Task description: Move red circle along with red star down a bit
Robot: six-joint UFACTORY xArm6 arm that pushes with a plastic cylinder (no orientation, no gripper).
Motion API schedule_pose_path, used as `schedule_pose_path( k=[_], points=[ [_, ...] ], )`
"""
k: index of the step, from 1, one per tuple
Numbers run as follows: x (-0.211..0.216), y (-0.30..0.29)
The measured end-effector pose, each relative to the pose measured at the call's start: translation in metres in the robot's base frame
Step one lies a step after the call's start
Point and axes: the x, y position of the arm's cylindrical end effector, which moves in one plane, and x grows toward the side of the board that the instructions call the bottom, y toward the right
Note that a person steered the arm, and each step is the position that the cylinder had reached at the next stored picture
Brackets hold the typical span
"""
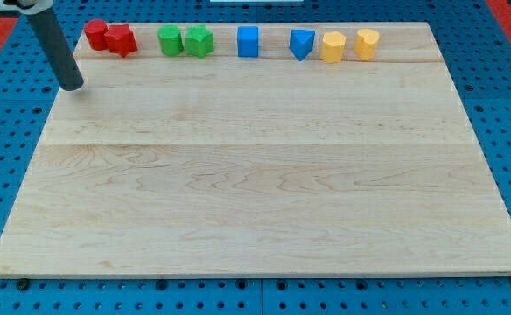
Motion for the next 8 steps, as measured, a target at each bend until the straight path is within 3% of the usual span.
schedule_pose_path(
  k=[3,4,5,7,8],
  points=[
    [0.001,-0.037],
    [-0.052,-0.037],
    [-0.06,-0.036],
    [-0.143,-0.036],
    [-0.148,-0.036]
  ],
)
